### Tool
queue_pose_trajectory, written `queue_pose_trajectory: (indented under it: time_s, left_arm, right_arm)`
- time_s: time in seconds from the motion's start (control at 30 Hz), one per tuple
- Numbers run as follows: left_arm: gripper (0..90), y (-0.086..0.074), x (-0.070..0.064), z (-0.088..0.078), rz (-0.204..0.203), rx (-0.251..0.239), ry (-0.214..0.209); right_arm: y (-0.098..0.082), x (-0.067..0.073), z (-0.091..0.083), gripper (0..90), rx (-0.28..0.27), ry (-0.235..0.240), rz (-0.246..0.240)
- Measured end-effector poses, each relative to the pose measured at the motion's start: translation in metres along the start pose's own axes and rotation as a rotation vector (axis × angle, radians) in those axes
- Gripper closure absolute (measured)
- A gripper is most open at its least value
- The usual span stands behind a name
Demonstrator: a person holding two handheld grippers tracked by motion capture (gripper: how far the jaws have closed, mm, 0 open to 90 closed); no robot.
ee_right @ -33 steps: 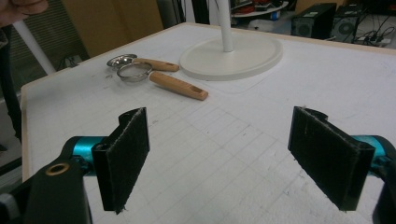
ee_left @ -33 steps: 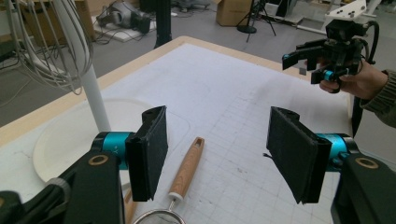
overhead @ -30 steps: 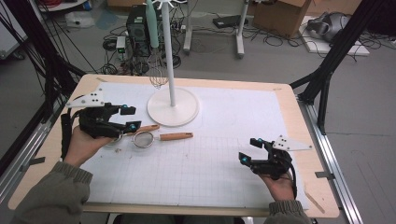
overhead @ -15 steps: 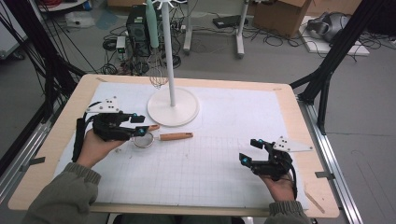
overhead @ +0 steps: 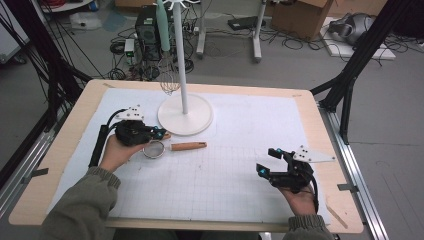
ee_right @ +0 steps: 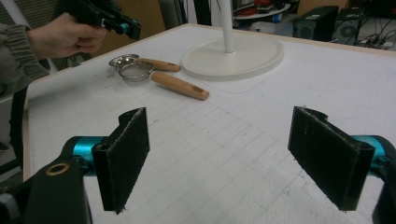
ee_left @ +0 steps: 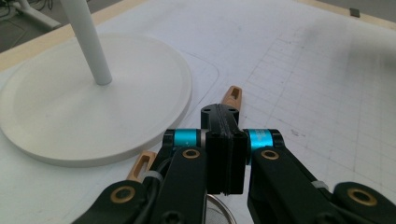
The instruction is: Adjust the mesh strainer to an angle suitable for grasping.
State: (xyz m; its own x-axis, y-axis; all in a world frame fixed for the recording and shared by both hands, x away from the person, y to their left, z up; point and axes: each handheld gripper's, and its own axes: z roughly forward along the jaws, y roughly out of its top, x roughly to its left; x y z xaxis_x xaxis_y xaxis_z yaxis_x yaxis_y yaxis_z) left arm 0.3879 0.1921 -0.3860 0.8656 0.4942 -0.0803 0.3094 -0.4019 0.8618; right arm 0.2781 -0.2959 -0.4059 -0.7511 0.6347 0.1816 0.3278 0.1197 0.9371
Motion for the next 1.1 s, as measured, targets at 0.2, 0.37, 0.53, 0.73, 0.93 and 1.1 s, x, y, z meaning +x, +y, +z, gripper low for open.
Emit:
queue_pose_trajectory:
  time_s: [0.2,0.37,0.53,0.73,0.93,1.1]
  left_arm:
    - [89.6,-0.001,0.006,0.020,0.009,0.060,-0.009]
    - [89.6,0.000,0.010,0.037,0.005,0.097,-0.017]
    - [89.6,0.000,0.013,0.049,-0.001,0.131,-0.023]
    - [89.6,0.001,0.011,0.058,0.003,0.160,-0.030]
    - [89.6,-0.002,0.012,0.065,0.003,0.197,-0.035]
    - [89.6,-0.003,0.013,0.067,0.000,0.204,-0.038]
  right_arm:
    - [0.000,-0.001,0.003,19.4,0.010,0.006,-0.001]
    - [0.000,-0.002,0.004,19.4,0.015,0.003,-0.009]
    - [0.000,-0.001,0.004,19.4,0.018,0.002,-0.008]
    - [0.000,-0.001,0.003,19.5,0.013,0.005,-0.010]
    - [0.000,-0.001,0.002,19.5,0.011,0.007,-0.012]
    - [0.000,-0.001,0.002,19.6,0.009,0.005,-0.015]
